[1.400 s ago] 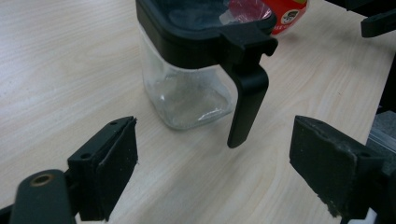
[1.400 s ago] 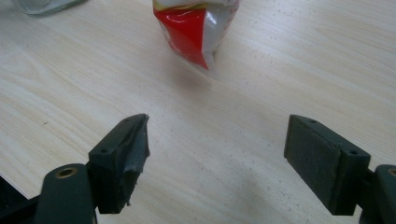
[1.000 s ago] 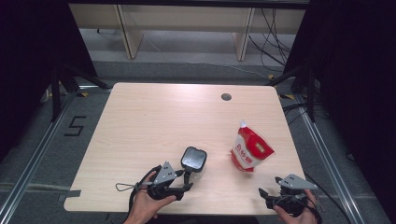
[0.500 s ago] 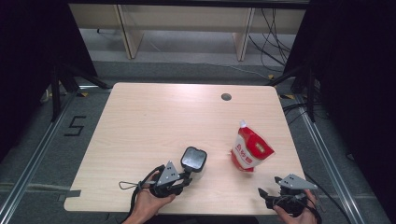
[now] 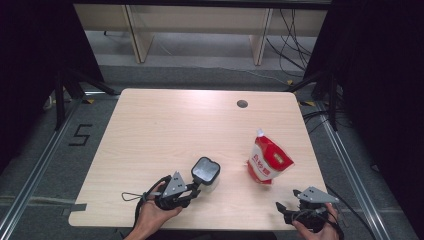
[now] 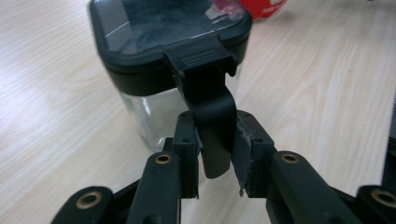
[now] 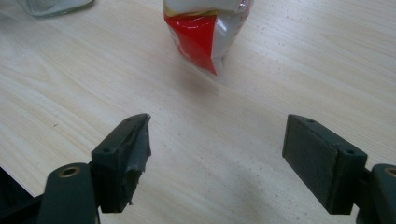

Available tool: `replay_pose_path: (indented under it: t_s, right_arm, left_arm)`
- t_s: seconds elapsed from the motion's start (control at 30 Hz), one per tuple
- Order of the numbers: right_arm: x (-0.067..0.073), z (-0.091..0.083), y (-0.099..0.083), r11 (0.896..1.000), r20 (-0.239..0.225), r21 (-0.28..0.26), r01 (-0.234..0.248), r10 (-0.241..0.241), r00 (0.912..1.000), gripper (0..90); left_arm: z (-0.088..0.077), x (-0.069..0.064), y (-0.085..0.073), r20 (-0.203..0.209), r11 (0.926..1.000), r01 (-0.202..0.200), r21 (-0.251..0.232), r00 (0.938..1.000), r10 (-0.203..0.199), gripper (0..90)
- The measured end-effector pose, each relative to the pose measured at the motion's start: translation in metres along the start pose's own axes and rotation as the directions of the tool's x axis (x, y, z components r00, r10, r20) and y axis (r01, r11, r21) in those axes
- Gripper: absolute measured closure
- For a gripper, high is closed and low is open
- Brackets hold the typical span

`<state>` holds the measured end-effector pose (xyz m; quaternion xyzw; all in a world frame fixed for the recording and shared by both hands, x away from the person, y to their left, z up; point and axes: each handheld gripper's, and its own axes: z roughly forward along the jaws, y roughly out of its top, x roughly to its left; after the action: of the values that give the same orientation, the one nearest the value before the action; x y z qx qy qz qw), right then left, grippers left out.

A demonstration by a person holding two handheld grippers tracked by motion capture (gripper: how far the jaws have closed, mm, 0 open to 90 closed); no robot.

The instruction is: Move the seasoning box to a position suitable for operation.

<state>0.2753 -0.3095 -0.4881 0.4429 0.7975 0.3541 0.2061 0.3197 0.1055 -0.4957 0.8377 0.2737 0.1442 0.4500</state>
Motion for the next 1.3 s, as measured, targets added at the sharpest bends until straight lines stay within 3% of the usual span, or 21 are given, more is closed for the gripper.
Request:
replay_pose_path:
  t_s: [0.07, 0.13, 0.23, 0.27, 0.33, 0.4, 0.43, 0.47, 0.5, 0.57, 0.63, 0.73, 0.77, 0.8, 0.83, 0.87, 0.9, 1.13, 1.17, 1.2, 1.3]
  right_arm:
    - [0.0, -0.001, 0.0, 1.0, -0.001, 0.007, 0.0, 0.0, 1.0, 24.6]
    - [0.0, 0.0, 0.0, 1.0, -0.003, -0.003, 0.0, 0.0, 1.0, 24.6]
    - [-0.001, 0.0, 0.0, 1.0, -0.004, -0.004, 0.025, -0.025, 0.9997, 25.0]
    - [0.003, -0.001, 0.0, 1.0, -0.017, 0.01, -0.026, 0.027, 0.9995, 25.1]
    - [0.001, 0.0, 0.001, 1.0, -0.013, -0.009, 0.013, -0.013, 0.9998, 25.1]
    - [0.003, -0.001, 0.0, 1.0, -0.013, -0.001, -0.009, 0.009, 0.9999, 25.1]
    - [0.002, -0.001, 0.001, 1.0, -0.007, -0.01, 0.015, -0.015, 0.9999, 25.1]
    - [0.001, -0.001, 0.001, 1.0, 0.0, -0.011, 0.027, -0.027, 0.9996, 25.1]
    - [0.001, -0.001, 0.001, 0.999, -0.001, -0.014, 0.029, -0.029, 0.9996, 25.1]
    - [0.002, -0.001, 0.001, 1.0, -0.004, -0.013, 0.028, -0.028, 0.9996, 25.2]
    - [0.002, -0.001, 0.002, 0.999, -0.006, -0.012, 0.033, -0.033, 0.9994, 25.2]
    - [0.002, -0.001, 0.002, 1.0, -0.004, -0.011, 0.027, -0.027, 0.9996, 25.3]
    - [0.002, -0.001, 0.002, 1.0, -0.002, -0.012, 0.029, -0.029, 0.9996, 25.4]
    - [0.002, -0.001, 0.002, 0.999, -0.001, -0.014, 0.032, -0.032, 0.9995, 25.4]
    - [0.002, -0.001, 0.002, 0.999, -0.002, -0.014, 0.034, -0.034, 0.9994, 25.6]
    - [0.002, -0.001, 0.002, 0.999, -0.008, -0.011, 0.032, -0.032, 0.9994, 25.8]
    - [0.003, -0.001, 0.001, 1.0, -0.014, -0.013, 0.027, -0.027, 0.9995, 25.9]
    - [0.002, -0.001, 0.002, 0.999, -0.009, -0.023, 0.037, -0.037, 0.9993, 25.9]
    - [0.002, 0.0, 0.002, 0.999, -0.008, -0.022, 0.037, -0.037, 0.9993, 25.9]
    - [0.002, 0.0, 0.002, 0.999, -0.014, -0.024, 0.035, -0.035, 0.9993, 25.9]
    - [0.003, 0.0, 0.002, 0.999, -0.019, -0.016, 0.044, -0.044, 0.9988, 26.0]
  left_arm:
    - [-0.004, 0.007, -0.002, -0.015, 0.9993, -0.036, 0.008, 0.9992, 0.037, 71.6]
    - [-0.004, 0.009, -0.004, -0.018, 0.9999, 0.001, -0.014, 0.9998, -0.002, 71.7]
    - [-0.008, 0.015, -0.004, -0.031, 0.9995, -0.03, 0.007, 0.9991, 0.03, 71.7]
    - [-0.008, 0.015, -0.005, -0.04, 1.0, -0.004, 0.0, 0.9992, 0.004, 71.7]
    - [-0.008, 0.016, -0.005, -0.047, 1.0, 0.008, 0.001, 0.9989, -0.008, 71.6]
    - [-0.011, 0.023, -0.005, -0.067, 1.0, 0.006, -0.006, 0.9978, -0.007, 71.2]
    - [-0.012, 0.025, -0.006, -0.075, 0.9998, 0.02, 0.001, 0.997, -0.02, 70.9]
    - [-0.013, 0.028, -0.006, -0.079, 0.9999, 0.005, 0.012, 0.9969, -0.004, 70.4]
    - [-0.013, 0.029, -0.007, -0.091, 0.9997, 0.026, 0.002, 0.9955, -0.026, 69.6]
    - [-0.013, 0.033, -0.007, -0.095, 0.9998, 0.016, 0.014, 0.9954, -0.014, 68.3]
    - [-0.01, 0.031, -0.007, -0.091, 0.9989, 0.046, -0.006, 0.9947, -0.046, 67.9]
    - [-0.009, 0.033, -0.005, -0.099, 0.9998, 0.004, 0.021, 0.9951, -0.002, 68.4]
    - [-0.006, 0.033, -0.005, -0.089, 0.9993, 0.037, 0.002, 0.9953, -0.037, 68.6]
    - [-0.007, 0.036, -0.004, -0.078, 0.9996, 0.018, 0.022, 0.9968, -0.016, 68.7]
    - [-0.006, 0.036, -0.004, -0.086, 0.9992, 0.036, 0.013, 0.9957, -0.035, 70.4]
    - [-0.007, 0.038, -0.003, -0.087, 0.9997, 0.001, 0.023, 0.9962, 0.001, 71.9]
    - [-0.005, 0.038, -0.004, -0.093, 0.9995, 0.031, 0.003, 0.9952, -0.031, 72.3]
    - [-0.006, 0.047, -0.003, -0.093, 0.9997, 0.004, 0.026, 0.9957, -0.001, 73.6]
    - [-0.006, 0.052, -0.003, -0.085, 0.9989, -0.042, 0.019, 0.9954, 0.043, 73.7]
    - [-0.005, 0.052, -0.004, -0.083, 0.9997, -0.016, 0.018, 0.9964, 0.018, 73.7]
    - [-0.004, 0.053, -0.004, -0.066, 0.9999, -0.017, 0.003, 0.9977, 0.017, 73.9]
